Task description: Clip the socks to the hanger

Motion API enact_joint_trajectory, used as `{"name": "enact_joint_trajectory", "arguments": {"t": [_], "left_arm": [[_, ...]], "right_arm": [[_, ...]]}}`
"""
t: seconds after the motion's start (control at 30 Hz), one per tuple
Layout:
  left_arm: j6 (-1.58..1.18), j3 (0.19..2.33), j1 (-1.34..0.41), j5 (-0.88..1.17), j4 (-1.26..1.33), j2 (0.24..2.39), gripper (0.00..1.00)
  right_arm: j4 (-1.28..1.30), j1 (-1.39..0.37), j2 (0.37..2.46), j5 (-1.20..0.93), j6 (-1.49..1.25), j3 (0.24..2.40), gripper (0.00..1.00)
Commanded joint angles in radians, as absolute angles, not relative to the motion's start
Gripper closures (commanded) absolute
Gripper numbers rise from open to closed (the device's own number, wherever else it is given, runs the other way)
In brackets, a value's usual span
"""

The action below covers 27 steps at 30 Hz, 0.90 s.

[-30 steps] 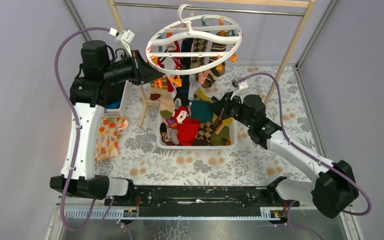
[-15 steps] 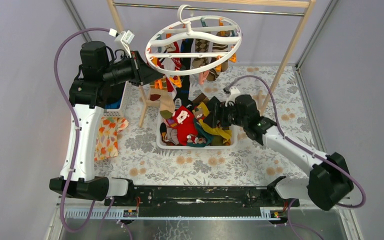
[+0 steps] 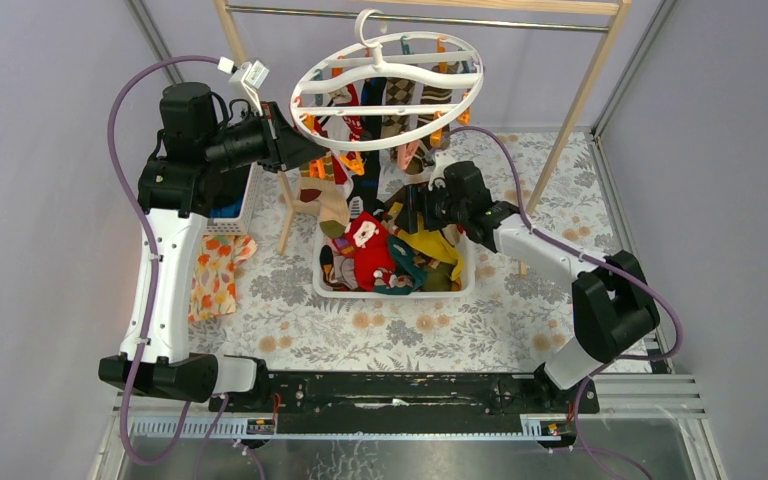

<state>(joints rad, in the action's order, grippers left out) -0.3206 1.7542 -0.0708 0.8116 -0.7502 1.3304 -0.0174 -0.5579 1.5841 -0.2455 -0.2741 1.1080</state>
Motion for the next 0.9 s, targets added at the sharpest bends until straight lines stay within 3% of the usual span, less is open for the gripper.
{"name": "enact_joint_trajectory", "arguments": {"t": [0.0, 0.1, 0.23, 0.57, 0.87], "left_arm": [[-0.306, 1.746, -0.063, 0.830, -0.721, 1.309, 1.00], [-0.304, 1.744, -0.063, 0.828, -0.721, 1.308, 1.00], [-0.304, 1.746, -0.063, 0.831, -0.721, 1.310, 1.00], [-0.305, 1.744, -0.063, 0.838, -0.721, 1.302, 1.00], [-0.305, 1.744, -0.063, 0.840, -0.721, 1.303, 1.00]], "right_arm": [[0.009, -0.540, 1.583, -0.260, -0.229, 1.162, 0.26], [-0.008, -0.539, 1.542, -0.333, -0.262, 1.128, 0.37], [-0.039, -0.540, 1.445, -0.404, -0.305, 1.048, 0.40], [0.183, -0.539, 1.205, -0.259, -0.220, 0.996, 0.19], [0.116, -0.539, 1.364, -0.257, -0.186, 1.177, 0.22]]}}
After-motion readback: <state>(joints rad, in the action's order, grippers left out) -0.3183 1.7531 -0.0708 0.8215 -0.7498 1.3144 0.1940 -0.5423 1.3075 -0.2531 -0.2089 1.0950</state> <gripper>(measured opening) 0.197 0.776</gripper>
